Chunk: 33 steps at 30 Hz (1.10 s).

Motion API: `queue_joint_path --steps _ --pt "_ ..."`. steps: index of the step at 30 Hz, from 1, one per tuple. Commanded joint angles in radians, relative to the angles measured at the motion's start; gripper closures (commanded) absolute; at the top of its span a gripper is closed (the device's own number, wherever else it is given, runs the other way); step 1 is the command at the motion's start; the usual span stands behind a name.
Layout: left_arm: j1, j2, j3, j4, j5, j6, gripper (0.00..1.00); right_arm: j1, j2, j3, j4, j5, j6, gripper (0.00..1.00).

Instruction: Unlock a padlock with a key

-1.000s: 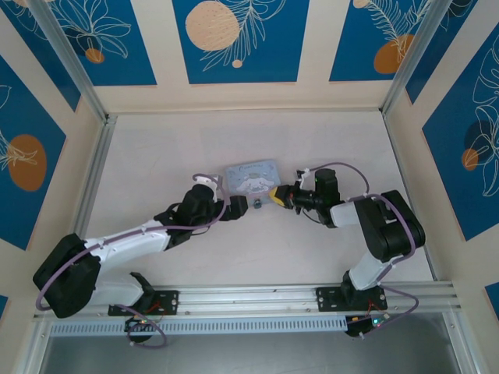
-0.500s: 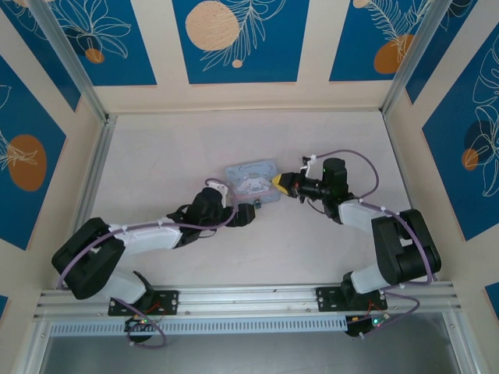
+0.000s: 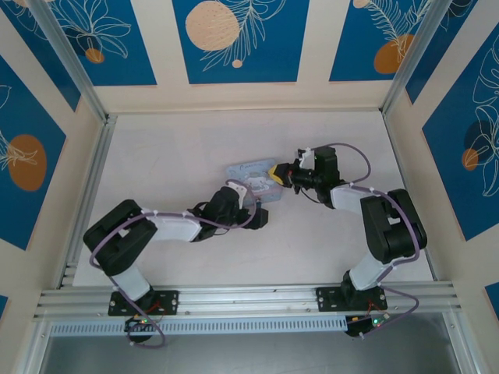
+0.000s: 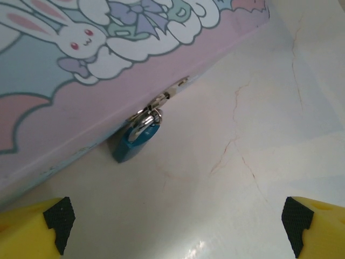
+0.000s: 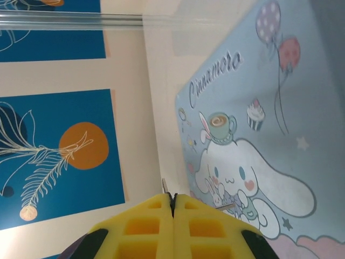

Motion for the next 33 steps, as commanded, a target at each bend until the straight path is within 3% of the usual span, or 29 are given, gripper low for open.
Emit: queue_joint_path --steps 1,7,23,33 --pt "-0.011 0.05 0.043 0.049 0.029 0.07 0.0 0.02 0.026 0.034 0.004 0.017 0.025 1.0" --pt "-0.015 0.115 0.057 0.094 0.013 0.099 0.0 0.036 0.056 0.043 -0.006 0.04 0.027 1.0" --pt "-0.054 0.219 0.067 0.201 -0.199 0.147 0.0 0.028 0.116 0.042 0.018 0.059 0.071 1.0" --pt "-0.055 0.272 0.172 0.242 -0.094 0.105 0.0 0.029 0.145 0.037 0.038 0.068 0.085 1.0"
